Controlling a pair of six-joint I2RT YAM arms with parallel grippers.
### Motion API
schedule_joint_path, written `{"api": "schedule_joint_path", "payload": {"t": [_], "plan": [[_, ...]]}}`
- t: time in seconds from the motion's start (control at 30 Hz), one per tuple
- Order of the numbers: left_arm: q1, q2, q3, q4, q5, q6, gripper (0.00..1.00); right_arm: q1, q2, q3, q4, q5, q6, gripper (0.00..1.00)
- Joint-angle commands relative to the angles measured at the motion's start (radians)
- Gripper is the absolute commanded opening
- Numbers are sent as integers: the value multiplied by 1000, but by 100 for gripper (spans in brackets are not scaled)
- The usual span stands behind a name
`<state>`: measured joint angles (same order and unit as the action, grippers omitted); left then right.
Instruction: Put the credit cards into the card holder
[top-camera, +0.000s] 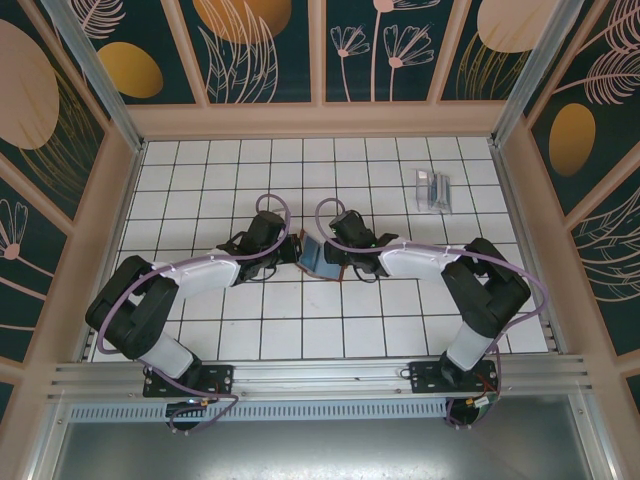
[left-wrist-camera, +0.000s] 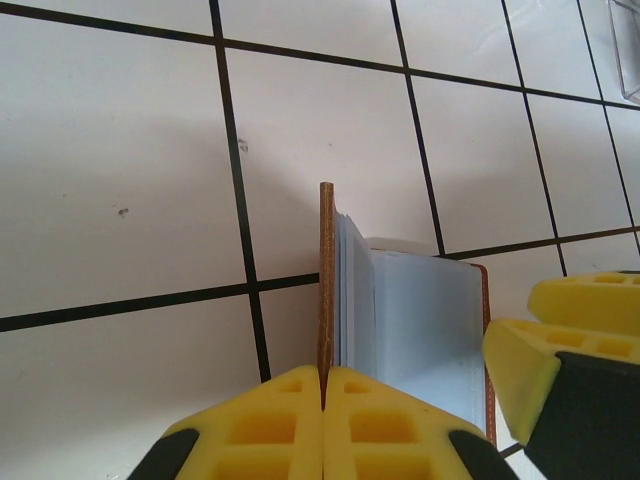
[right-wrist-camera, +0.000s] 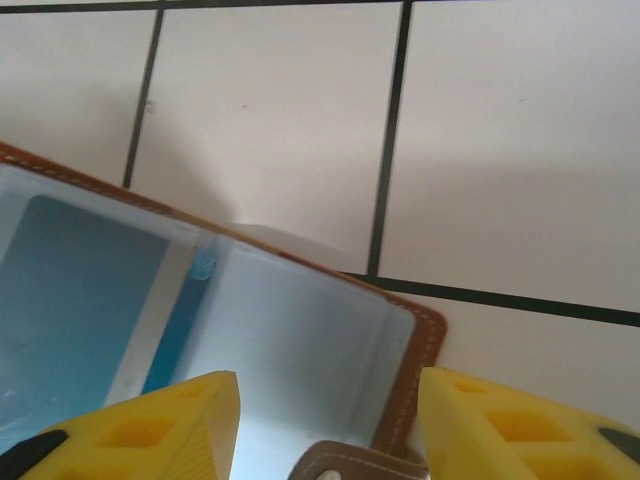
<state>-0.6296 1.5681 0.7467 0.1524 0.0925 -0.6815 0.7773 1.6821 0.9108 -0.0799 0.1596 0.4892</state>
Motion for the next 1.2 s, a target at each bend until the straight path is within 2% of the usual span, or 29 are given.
{"api": "schedule_joint_path", "payload": {"t": [0.0, 0.23, 0.5, 0.63, 0.93, 1.07, 1.17], "plan": [[-4, 9, 8, 3, 10, -12, 7, 10, 1, 24, -47, 58, 14, 46], [-4, 7, 10, -5, 6, -15, 6, 15, -9, -10, -12, 22, 45, 23], [-4, -27, -7, -12, -11, -41, 1, 26, 4, -59, 131, -116, 80, 1], [-3, -63, -18, -42, -31, -44, 1, 28, 45, -33, 223, -141, 71, 0], [-1, -152, -59, -100, -123, -50, 0, 39, 195, 134, 361, -279, 65, 0], [0, -149, -67, -91, -121, -57, 1, 27, 247, 158, 456, -379, 129, 0], [-1, -118, -57, -57, -93, -50, 5, -13, 230, 83, 558, -442, 236, 0]]}}
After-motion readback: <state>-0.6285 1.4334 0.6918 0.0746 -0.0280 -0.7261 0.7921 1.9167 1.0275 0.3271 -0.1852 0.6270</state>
